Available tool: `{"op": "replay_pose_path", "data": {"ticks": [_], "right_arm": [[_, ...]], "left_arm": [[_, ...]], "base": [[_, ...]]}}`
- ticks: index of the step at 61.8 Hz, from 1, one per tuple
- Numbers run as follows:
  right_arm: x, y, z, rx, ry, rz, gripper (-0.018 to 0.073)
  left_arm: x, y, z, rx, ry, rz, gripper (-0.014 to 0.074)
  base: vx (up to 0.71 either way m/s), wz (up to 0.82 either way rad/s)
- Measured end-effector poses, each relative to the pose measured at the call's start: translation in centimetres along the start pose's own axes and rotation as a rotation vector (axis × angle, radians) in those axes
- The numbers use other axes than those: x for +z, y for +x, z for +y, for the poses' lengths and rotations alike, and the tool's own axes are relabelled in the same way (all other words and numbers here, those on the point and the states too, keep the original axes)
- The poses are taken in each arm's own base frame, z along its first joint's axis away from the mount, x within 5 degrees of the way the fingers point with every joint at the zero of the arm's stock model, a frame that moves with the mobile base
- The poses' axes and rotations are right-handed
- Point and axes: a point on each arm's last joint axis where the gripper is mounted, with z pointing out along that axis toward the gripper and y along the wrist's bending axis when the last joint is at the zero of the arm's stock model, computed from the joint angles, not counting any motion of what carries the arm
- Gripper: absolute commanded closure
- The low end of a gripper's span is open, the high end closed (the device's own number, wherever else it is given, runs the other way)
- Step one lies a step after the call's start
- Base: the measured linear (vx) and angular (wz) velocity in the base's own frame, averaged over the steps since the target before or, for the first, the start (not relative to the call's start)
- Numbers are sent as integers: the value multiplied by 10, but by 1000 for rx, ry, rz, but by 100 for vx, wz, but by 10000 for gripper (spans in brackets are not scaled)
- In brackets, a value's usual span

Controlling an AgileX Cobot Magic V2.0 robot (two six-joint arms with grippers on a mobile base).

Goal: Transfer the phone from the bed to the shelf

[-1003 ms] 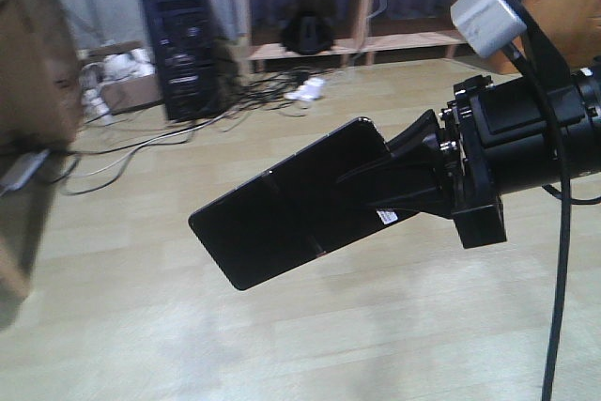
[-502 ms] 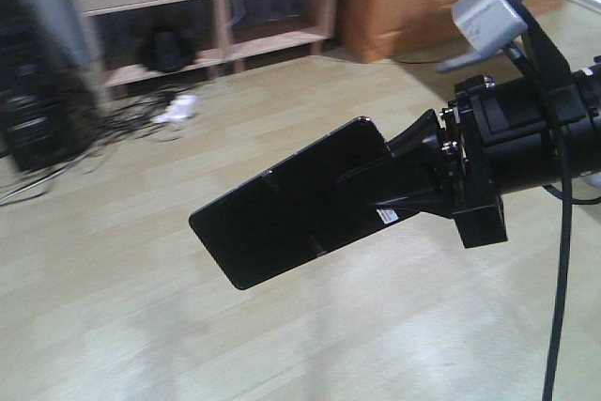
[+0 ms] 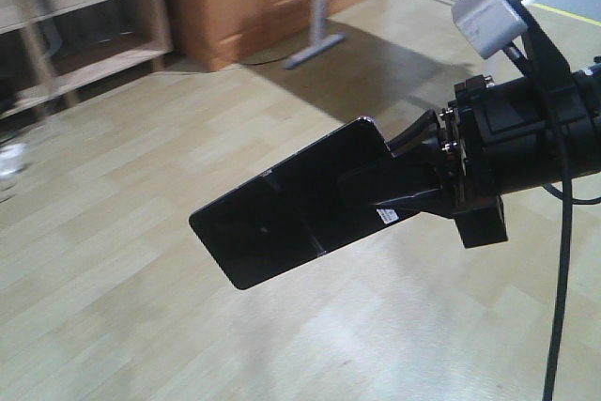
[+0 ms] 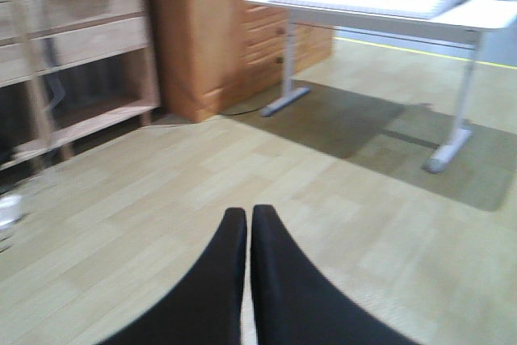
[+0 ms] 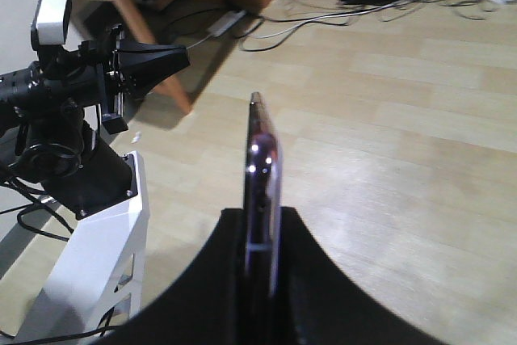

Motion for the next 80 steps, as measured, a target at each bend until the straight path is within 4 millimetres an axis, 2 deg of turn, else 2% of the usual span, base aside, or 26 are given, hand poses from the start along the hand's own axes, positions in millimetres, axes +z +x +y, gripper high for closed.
{"op": "replay_pose_path", "data": {"ticks": [46, 80], "right_arm": [[0, 0, 0, 0, 0, 0, 561], [0, 0, 0, 0, 0, 0, 561]], "left_arm": [[0, 0, 0, 0, 0, 0, 596], [0, 0, 0, 0, 0, 0, 596]], "base": [[20, -63], [17, -48]]}}
